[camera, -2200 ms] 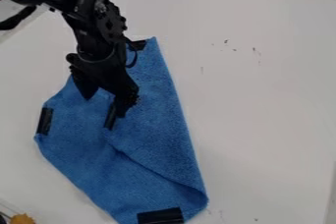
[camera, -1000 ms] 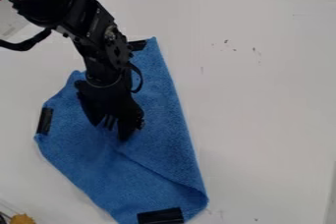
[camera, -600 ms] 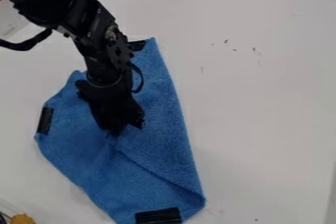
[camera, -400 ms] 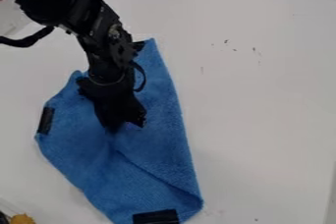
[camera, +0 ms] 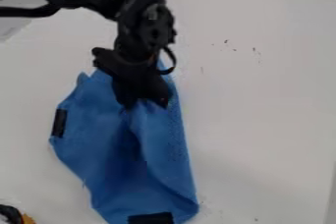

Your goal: Unfold the cloth from bottom left to top right

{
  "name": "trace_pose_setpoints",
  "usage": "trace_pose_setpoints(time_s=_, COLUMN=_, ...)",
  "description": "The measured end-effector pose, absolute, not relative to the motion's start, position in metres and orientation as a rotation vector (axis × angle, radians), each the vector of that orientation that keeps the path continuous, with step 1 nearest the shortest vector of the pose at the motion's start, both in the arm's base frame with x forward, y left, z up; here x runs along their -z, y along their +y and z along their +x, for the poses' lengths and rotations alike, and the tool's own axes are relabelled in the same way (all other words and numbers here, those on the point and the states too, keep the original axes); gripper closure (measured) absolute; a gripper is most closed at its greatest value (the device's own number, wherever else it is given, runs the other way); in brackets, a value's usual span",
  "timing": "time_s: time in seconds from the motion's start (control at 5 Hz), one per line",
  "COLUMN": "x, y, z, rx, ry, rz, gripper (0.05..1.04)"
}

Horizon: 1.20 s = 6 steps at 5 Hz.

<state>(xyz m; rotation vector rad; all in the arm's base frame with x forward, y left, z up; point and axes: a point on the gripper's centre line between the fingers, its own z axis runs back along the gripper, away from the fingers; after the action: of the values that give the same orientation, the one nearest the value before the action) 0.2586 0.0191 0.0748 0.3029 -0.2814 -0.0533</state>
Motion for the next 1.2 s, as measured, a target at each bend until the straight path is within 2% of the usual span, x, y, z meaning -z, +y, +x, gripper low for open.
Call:
trace_pose_setpoints(time_s=0.2, x=-0.081, y=0.006, z=0.26, rx=0.056, ry=-0.306, rz=0.333, gripper=0.999)
trace_pose_setpoints(time_s=0.4, x=-0.075, y=0.005, z=0.262, rx=0.039, ry=-0.322, rz=0.288, gripper=0.897)
trace_pose_setpoints(time_s=0.8, x=-0.074, y=-0.01, z=0.269, rx=0.089, ry=-0.323, rz=0.291, gripper=1.02)
trace_pose_setpoints(time_s=1.2, x=-0.064, y=-0.061, z=0.3, rx=0.191, ry=-0.309, rz=0.216, gripper=1.025)
